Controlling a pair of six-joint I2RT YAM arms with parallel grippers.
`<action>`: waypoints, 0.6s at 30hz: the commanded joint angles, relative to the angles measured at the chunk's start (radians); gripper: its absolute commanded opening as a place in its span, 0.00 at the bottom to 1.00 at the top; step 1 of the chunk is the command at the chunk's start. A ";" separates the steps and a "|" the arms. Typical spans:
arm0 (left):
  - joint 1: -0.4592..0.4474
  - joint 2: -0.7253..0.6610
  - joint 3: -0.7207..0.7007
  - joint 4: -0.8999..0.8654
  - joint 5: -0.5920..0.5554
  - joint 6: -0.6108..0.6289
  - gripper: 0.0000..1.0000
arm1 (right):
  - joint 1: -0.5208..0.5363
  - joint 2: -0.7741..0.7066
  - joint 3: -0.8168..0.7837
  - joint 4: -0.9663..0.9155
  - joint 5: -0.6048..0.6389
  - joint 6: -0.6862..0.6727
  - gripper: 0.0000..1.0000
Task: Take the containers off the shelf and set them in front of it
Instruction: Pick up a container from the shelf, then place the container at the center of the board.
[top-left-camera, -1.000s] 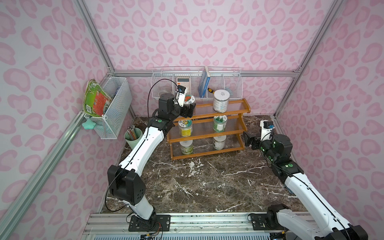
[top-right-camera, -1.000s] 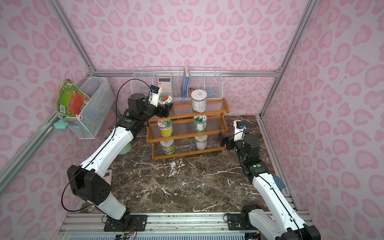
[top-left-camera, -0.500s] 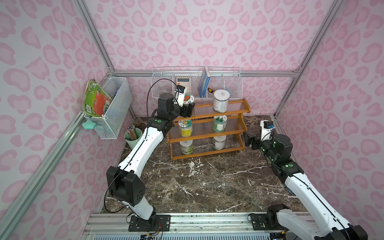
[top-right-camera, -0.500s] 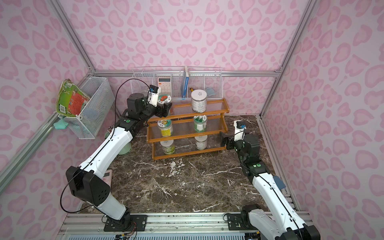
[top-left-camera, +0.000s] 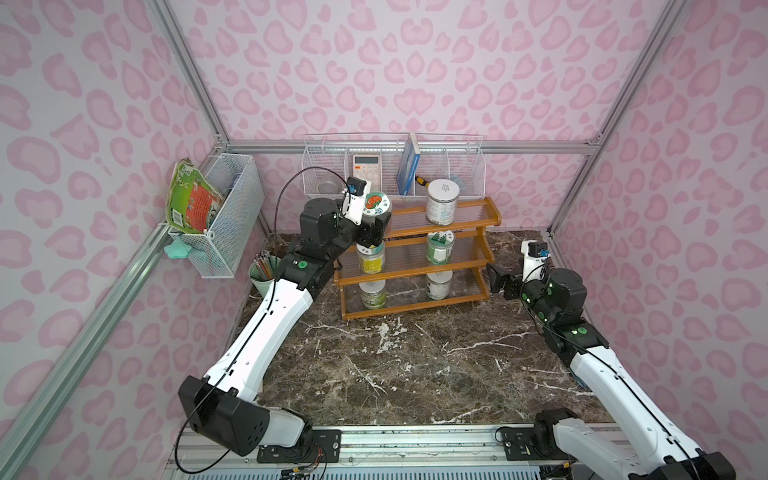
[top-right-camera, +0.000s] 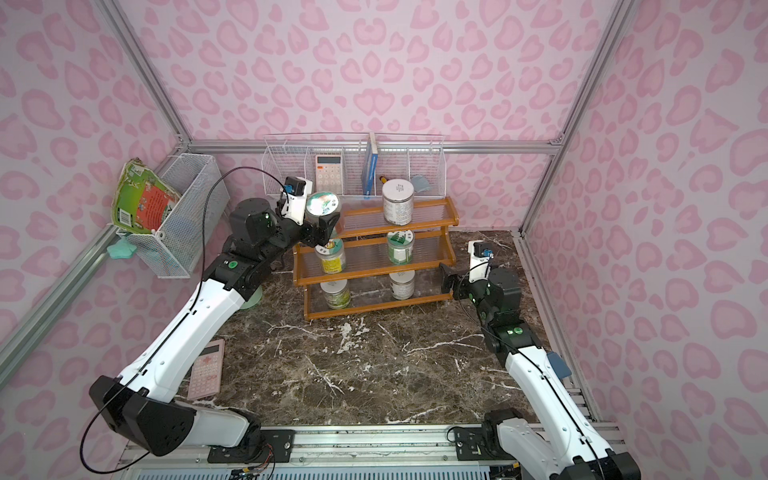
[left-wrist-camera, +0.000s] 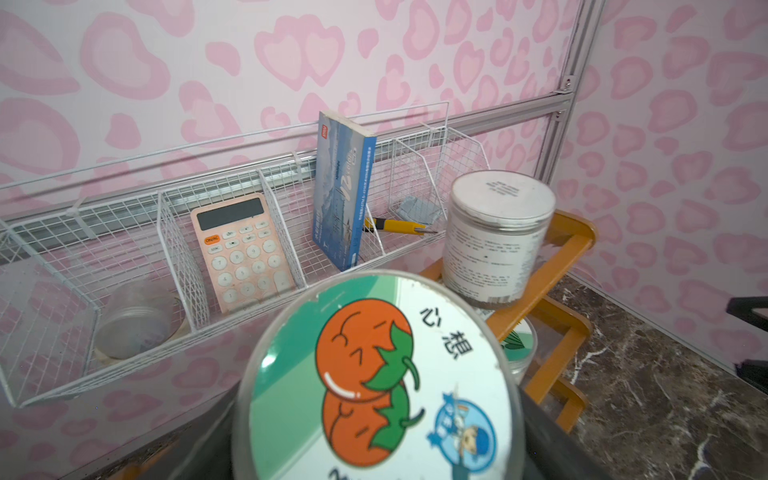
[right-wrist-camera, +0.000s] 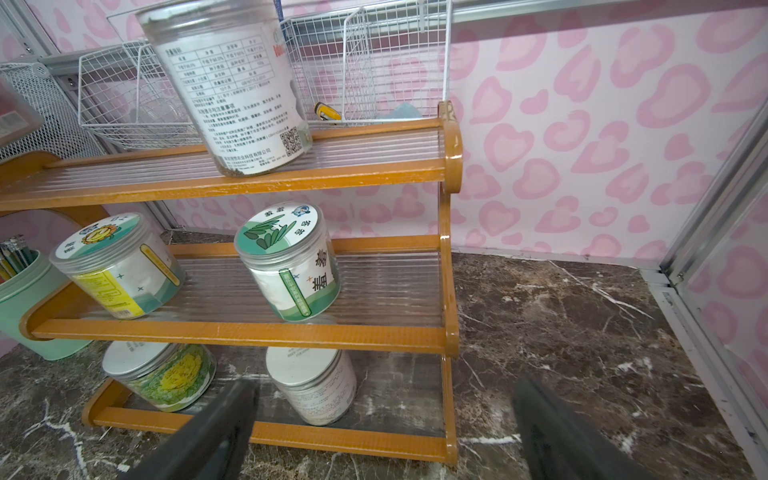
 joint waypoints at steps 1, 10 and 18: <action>-0.043 -0.071 -0.077 0.018 -0.043 0.026 0.71 | 0.001 -0.004 0.006 0.023 -0.016 0.017 0.99; -0.197 -0.263 -0.297 0.020 -0.169 0.008 0.70 | 0.001 -0.010 -0.003 0.036 -0.036 0.045 0.99; -0.311 -0.378 -0.510 0.043 -0.329 -0.015 0.69 | 0.000 -0.038 -0.010 0.017 -0.039 0.039 0.99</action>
